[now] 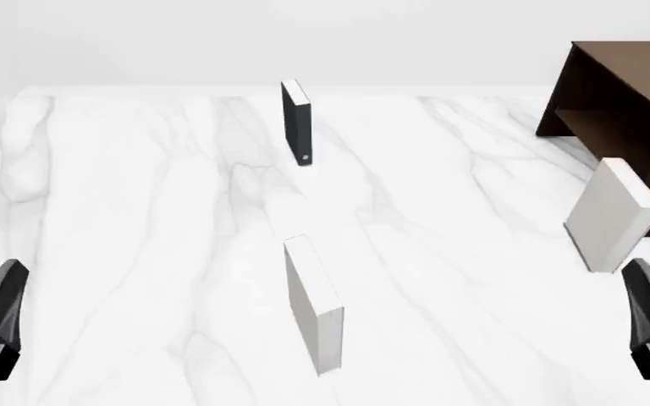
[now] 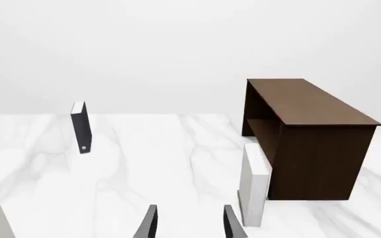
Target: Pick up the book on the left and place it on top of the shelf.
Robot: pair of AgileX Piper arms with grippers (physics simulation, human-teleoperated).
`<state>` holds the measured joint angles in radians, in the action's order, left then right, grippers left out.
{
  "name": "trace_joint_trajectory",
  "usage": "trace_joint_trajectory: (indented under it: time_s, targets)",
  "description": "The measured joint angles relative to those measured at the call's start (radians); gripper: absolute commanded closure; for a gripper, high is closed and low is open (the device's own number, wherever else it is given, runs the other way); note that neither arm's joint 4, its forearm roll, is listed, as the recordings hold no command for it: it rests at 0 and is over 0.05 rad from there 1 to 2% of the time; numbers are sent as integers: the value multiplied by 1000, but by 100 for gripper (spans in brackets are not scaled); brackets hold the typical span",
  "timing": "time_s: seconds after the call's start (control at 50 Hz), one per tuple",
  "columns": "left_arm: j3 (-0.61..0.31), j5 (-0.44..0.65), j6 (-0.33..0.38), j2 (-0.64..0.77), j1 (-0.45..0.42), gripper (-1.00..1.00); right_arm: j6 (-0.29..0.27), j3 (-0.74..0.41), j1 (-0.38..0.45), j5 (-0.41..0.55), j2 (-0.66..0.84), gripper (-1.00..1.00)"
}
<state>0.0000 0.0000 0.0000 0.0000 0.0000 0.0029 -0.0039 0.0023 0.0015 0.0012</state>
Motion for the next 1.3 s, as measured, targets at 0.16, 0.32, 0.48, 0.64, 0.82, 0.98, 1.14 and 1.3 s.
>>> trace_joint_trajectory:
  time_s: [0.16, 0.32, 0.48, 0.64, 0.82, 0.98, 1.14, 1.3]
  targets:
    - [0, 0, 0, 0, 0, -100, 15, -16, -5, 9, 1, -100]
    - [0, 0, 0, 0, 0, -100, 28, -77, 10, 49, 0, -100]
    - [0, 0, 0, 0, 0, -100, 29, -189, 44, 126, 0, -100]
    - [0, 0, 0, 0, 0, -100, -5, -326, 94, 200, 33, -100]
    - [0, 0, 0, 0, 0, -100, -48, -465, 159, 231, 145, -100]
    - [0, 0, 0, 0, 0, -100, -89, -568, 201, 243, 259, -100]
    - [0, 0, 0, 0, 0, -100, -123, -648, 243, 240, 359, -100]
    - [0, 0, 0, 0, 0, -100, -142, -696, 280, 224, 445, -100]
